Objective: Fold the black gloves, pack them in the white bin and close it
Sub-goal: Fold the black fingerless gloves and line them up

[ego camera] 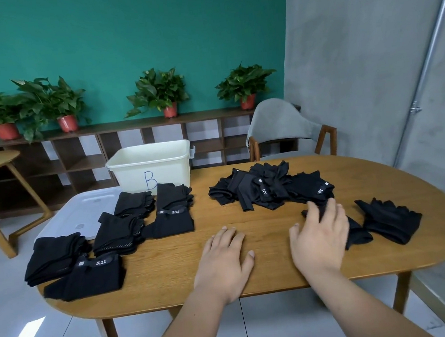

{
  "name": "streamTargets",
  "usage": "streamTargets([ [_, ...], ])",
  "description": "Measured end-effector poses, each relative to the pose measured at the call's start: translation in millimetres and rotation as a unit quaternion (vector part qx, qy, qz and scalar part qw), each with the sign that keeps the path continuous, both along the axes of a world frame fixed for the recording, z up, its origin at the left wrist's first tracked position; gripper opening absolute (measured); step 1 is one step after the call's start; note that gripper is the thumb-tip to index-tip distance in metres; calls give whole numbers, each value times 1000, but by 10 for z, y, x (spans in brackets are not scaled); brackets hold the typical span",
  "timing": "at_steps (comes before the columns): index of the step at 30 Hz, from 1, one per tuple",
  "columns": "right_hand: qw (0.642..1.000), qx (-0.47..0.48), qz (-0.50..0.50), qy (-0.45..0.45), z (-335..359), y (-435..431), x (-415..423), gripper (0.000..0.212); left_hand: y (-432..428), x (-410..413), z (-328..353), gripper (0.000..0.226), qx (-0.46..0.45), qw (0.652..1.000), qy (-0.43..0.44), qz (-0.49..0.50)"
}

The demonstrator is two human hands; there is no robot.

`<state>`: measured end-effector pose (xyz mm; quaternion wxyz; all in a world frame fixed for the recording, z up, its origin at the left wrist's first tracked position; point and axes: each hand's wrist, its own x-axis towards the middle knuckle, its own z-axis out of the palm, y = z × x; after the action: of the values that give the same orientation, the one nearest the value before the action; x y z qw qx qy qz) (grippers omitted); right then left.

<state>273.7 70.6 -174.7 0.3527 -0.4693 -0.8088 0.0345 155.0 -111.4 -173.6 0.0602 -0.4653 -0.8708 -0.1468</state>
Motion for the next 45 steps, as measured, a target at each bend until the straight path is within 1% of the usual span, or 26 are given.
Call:
streamTargets([
  [3,992,-80,-64,-76,-76,94,76,60,-15,20,17,62,0,1000,-2,0],
  [4,990,-78,-65,-99,-99,66,70,58,-16,24,23,62,0,1000,-4,1],
  [5,992,-57,-45,-107,-107,29,62,57,-15,26,25,62,1,1000,-4,2],
  [8,995,9,62,-75,-56,-60,75,53,-14,31,22,62,7,1000,1,4],
  [10,987,3,152,-41,-26,-90,96,51,-13,29,17,62,11,1000,5,4],
  [12,972,-22,236,-5,-20,-130,123,48,-11,27,7,62,14,1000,7,6],
  [13,965,-27,261,16,-24,-138,138,46,-13,27,1,61,17,1000,7,7],
  [15,963,-21,266,34,-47,-118,149,42,-17,27,-7,61,25,1000,5,7],
  [16,965,-23,260,22,-49,-98,144,40,-19,27,-12,61,30,1000,3,7],
  [17,965,-24,259,-10,-43,-84,138,40,-22,30,-15,61,35,999,0,6],
  [19,956,2,273,-109,-33,-86,112,51,-31,45,-13,61,52,999,-5,4],
  [21,938,38,297,-174,-30,-105,94,60,-46,69,-2,61,72,997,1,-3],
  [24,925,40,313,-209,-3,-117,84,60,-71,103,25,60,89,995,34,-34],
  [26,920,32,317,-227,4,-108,78,60,-72,105,28,59,78,994,45,-64],
  [29,920,5,327,-216,5,-99,71,60,-59,81,4,55,57,995,34,-71],
  [35,941,-21,303,-151,-41,-59,65,63,-26,51,-50,55,53,997,47,-22],
  [39,949,-10,292,-119,-87,-20,68,47,-20,53,-51,58,49,997,55,8],
  [42,952,-24,291,-92,-90,-13,74,34,-23,60,-35,64,36,998,41,42],
  [45,945,-21,306,-114,-75,-29,79,36,-23,51,-21,66,51,998,22,43],
])
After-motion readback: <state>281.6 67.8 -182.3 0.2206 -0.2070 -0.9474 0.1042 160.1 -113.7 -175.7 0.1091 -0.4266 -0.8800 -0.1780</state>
